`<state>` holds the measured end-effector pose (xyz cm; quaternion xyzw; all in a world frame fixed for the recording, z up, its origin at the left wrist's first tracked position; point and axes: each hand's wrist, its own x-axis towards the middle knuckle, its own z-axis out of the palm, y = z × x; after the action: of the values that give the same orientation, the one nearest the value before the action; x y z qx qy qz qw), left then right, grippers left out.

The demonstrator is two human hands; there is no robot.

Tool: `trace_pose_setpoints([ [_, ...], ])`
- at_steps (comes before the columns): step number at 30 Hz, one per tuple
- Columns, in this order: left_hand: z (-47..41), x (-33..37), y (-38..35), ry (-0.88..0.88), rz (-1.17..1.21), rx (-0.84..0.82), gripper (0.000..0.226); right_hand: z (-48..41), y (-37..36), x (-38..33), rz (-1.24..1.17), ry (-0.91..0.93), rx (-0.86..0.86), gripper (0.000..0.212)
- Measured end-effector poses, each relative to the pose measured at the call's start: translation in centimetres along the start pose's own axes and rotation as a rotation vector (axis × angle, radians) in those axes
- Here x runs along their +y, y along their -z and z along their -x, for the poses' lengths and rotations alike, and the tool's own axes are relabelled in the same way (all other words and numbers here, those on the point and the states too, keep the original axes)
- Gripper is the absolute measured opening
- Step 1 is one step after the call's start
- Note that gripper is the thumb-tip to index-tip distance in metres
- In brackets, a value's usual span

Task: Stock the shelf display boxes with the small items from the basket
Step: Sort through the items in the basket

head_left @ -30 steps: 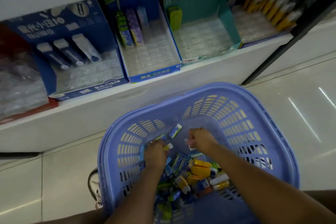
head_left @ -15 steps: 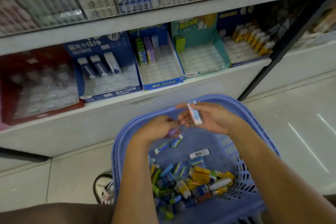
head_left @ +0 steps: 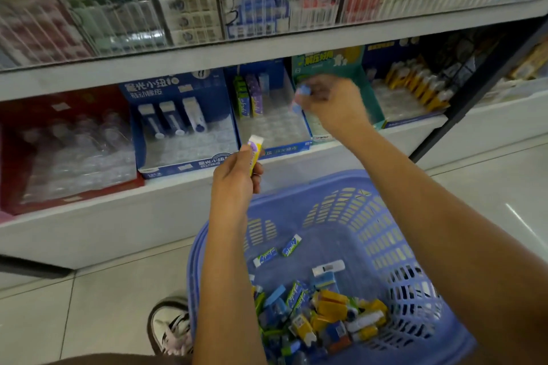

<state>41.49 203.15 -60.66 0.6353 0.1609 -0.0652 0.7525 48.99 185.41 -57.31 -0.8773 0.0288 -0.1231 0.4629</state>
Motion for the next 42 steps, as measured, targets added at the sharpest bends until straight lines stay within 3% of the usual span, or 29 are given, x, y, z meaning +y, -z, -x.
trace_pose_setpoints([
  [5, -1.0, -0.4, 0.4, 0.021, 0.047, -0.004, 0.023, -4.6, -2.3, -2.2, 0.421, 0.191, -0.102, 0.026],
  [10, -1.5, -0.5, 0.3, 0.024, 0.091, 0.004, 0.024, -6.6, -4.1, -3.1, 0.656, 0.172, -0.249, 0.03],
  [17, -1.5, -0.7, -0.1, 0.024, 0.096, -0.02, 0.022, -8.6, -4.1, -2.3, 0.566, 0.146, -0.313, 0.024],
  [33, -1.5, -0.8, 0.2, 0.033, 0.157, -0.027, 0.018, -9.9, -4.1, -1.6, 0.638, 0.167, -0.411, 0.029],
  [42, -1.3, -0.2, -0.2, 0.058, 0.213, -0.018, 0.02, -9.9, -4.6, -2.6, 0.639, 0.068, -0.366, 0.03],
])
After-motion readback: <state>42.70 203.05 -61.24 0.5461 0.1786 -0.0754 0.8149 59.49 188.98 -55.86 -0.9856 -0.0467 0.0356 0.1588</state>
